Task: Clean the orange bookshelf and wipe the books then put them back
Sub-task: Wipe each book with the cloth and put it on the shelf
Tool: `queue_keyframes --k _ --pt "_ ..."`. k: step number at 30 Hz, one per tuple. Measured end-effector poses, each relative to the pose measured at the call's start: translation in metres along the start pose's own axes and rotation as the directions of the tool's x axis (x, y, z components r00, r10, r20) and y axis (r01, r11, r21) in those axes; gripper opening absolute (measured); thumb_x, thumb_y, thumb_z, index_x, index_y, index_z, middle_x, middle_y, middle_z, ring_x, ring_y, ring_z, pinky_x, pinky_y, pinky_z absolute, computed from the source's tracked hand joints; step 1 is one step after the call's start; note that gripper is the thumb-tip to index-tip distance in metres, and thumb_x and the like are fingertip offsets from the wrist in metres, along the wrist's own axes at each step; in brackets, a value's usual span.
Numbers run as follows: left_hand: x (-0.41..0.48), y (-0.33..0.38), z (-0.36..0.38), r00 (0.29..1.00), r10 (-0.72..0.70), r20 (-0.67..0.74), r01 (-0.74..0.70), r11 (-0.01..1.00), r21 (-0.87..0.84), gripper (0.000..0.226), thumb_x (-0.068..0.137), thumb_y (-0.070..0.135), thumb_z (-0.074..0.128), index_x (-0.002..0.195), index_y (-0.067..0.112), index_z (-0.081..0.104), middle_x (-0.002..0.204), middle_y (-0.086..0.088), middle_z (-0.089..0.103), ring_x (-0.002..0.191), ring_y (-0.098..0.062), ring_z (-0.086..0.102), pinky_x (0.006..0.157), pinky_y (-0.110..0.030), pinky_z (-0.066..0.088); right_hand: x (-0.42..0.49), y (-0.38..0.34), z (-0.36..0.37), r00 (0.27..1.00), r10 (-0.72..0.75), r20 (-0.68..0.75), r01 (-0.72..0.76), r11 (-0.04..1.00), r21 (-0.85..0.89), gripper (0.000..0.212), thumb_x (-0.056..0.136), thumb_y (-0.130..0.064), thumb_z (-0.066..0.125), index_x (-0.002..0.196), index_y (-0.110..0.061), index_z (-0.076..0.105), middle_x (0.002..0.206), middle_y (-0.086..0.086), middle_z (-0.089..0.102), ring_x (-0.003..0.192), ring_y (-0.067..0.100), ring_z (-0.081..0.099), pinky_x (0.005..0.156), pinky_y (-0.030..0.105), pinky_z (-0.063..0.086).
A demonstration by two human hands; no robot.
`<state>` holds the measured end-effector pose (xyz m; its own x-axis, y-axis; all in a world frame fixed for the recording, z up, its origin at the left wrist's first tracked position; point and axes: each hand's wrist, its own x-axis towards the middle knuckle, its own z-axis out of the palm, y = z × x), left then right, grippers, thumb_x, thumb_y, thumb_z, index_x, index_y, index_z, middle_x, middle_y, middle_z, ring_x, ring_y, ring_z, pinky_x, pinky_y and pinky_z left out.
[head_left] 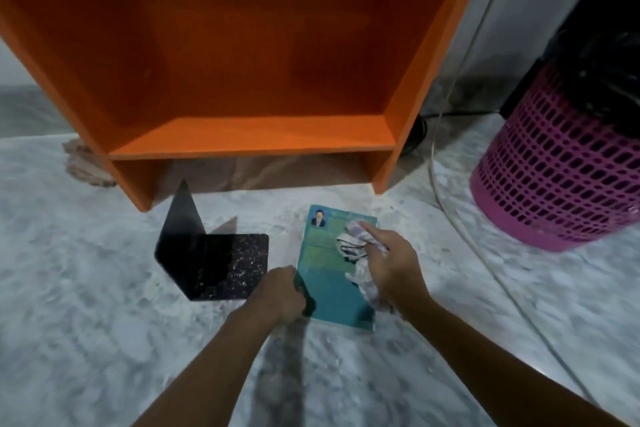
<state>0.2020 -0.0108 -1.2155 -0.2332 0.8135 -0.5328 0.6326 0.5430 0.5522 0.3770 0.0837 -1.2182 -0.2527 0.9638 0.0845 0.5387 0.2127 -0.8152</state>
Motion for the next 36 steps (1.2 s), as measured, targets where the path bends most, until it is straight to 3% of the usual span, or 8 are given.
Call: queue_keyframes --k 4,8,13,17,22,26,29,36 --pt "0.006 -0.012 0.004 0.997 0.059 -0.042 -0.062 0.994 -0.085 0.019 0.09 0.0 0.057 0.104 0.008 0.066 0.1 -0.006 0.069 0.085 -0.015 0.061 0.053 -0.006 0.037 -0.02 0.001 0.014 0.953 -0.257 0.159 0.283 0.943 -0.174 0.044 0.092 -0.002 0.051 0.132 -0.019 0.06 0.113 0.001 0.058 0.094 0.015 0.057 0.076 0.003 0.041" --pt "0.011 -0.018 0.001 1.0 -0.001 0.007 0.003 0.964 -0.266 0.033 0.092 -0.005 0.057 0.117 0.012 0.069 0.1 -0.008 0.072 0.087 -0.017 0.066 0.073 -0.021 0.053 -0.024 0.026 0.029 0.669 -0.525 0.525 0.735 0.571 -0.366 0.065 0.074 -0.011 0.074 0.132 -0.03 0.054 0.116 0.006 0.066 0.093 0.025 0.063 0.068 0.03 0.057" --pt "0.016 -0.019 0.001 0.998 -0.033 0.06 0.053 0.926 -0.374 0.039 0.091 -0.005 0.062 0.127 0.009 0.064 0.103 -0.003 0.07 0.08 -0.003 0.06 0.061 -0.004 0.043 0.053 0.038 0.026 0.926 -0.339 0.163 0.372 0.761 -0.532 0.048 0.088 -0.006 0.058 0.133 -0.021 0.058 0.124 0.015 0.062 0.103 0.031 0.058 0.071 0.036 0.057" --pt "0.012 -0.017 -0.001 0.996 -0.061 0.07 0.085 0.9 -0.427 0.04 0.093 0.001 0.062 0.13 0.015 0.062 0.101 -0.003 0.07 0.082 -0.008 0.062 0.056 -0.011 0.051 0.064 0.019 0.043 0.97 -0.219 0.105 0.239 0.791 -0.563 0.055 0.091 -0.001 0.046 0.138 -0.026 0.052 0.139 0.006 0.052 0.12 0.027 0.047 0.084 0.036 0.051" --pt "0.014 -0.017 0.001 0.996 -0.065 0.054 0.081 0.907 -0.414 0.034 0.093 -0.001 0.06 0.124 0.011 0.066 0.093 -0.004 0.07 0.075 -0.01 0.063 0.051 -0.012 0.05 0.042 -0.006 0.065 0.567 -0.539 0.623 0.795 0.555 -0.243 0.053 0.089 -0.004 0.051 0.133 -0.032 0.057 0.134 0.004 0.059 0.117 0.025 0.055 0.082 0.039 0.054" --pt "0.013 -0.02 0.001 0.997 -0.052 0.065 0.076 0.893 -0.444 0.043 0.094 0.003 0.06 0.134 0.019 0.06 0.091 0.0 0.074 0.082 -0.013 0.068 0.067 -0.022 0.059 0.081 0.007 0.059 0.914 -0.362 0.185 0.403 0.746 -0.531 0.057 0.089 -0.003 0.049 0.139 -0.03 0.051 0.135 0.003 0.056 0.112 0.023 0.052 0.082 0.036 0.053" --pt "0.01 -0.019 -0.006 0.997 -0.035 0.064 0.06 0.887 -0.459 0.035 0.097 0.002 0.053 0.124 0.019 0.067 0.097 -0.001 0.075 0.079 -0.011 0.069 0.072 -0.022 0.058 0.062 0.012 0.059 0.955 -0.265 0.131 0.294 0.808 -0.51 0.058 0.091 -0.005 0.048 0.143 -0.03 0.045 0.14 0.002 0.049 0.118 0.023 0.045 0.086 0.034 0.051" --pt "0.023 -0.007 -0.011 0.936 -0.336 0.108 0.293 0.57 -0.768 0.024 0.09 0.005 0.054 0.071 0.009 0.067 0.064 -0.012 0.058 0.06 -0.026 0.055 0.05 -0.023 0.044 -0.048 0.011 0.037 0.55 -0.606 0.574 0.803 0.573 -0.165 0.044 0.084 -0.014 0.051 0.124 -0.027 0.065 0.115 0.004 0.067 0.091 0.024 0.063 0.075 0.03 0.052"
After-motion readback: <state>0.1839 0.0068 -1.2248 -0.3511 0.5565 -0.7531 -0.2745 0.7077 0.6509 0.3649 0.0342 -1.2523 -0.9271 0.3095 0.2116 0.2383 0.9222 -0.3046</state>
